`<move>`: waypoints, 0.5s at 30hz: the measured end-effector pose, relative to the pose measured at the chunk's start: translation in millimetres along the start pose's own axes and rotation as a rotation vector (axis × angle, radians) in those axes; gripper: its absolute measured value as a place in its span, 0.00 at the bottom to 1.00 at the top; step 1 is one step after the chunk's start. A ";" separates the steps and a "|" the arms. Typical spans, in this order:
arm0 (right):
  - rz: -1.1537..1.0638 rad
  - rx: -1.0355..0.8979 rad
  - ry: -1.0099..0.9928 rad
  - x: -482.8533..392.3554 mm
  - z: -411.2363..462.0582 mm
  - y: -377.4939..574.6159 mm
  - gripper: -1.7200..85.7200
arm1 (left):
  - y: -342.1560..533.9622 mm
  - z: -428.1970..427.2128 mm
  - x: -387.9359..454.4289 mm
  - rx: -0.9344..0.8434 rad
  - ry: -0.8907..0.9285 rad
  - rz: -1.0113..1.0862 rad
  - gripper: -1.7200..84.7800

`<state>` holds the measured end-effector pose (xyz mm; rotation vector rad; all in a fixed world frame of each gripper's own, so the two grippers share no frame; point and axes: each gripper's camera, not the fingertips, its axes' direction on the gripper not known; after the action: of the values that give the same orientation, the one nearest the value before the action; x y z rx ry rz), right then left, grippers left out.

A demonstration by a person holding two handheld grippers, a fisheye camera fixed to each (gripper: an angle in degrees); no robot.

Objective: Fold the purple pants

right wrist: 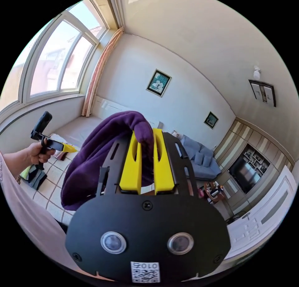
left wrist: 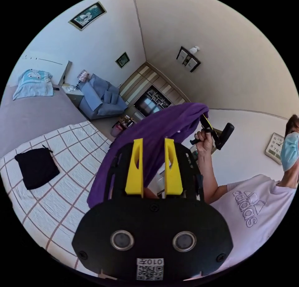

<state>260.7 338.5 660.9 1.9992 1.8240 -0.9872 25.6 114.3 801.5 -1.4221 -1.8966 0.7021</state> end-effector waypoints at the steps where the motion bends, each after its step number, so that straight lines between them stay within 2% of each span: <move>1: -0.023 -0.005 -0.021 -8.8 14.2 -5.9 0.07 | 2.5 -9.2 -1.1 -0.036 -0.071 0.008 0.17; 7: -0.110 0.082 -0.225 -40.8 59.4 -27.1 0.07 | 2.9 -51.0 39.0 -0.027 -0.367 0.172 0.19; 15: -0.374 0.250 -0.479 -89.4 72.9 -66.5 0.07 | -32.9 -23.0 128.9 -0.077 -0.633 0.511 0.20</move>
<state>176.9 236.9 680.2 1.3765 1.8897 -1.7039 -1.8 230.6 864.5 -1.9216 -2.0259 1.4774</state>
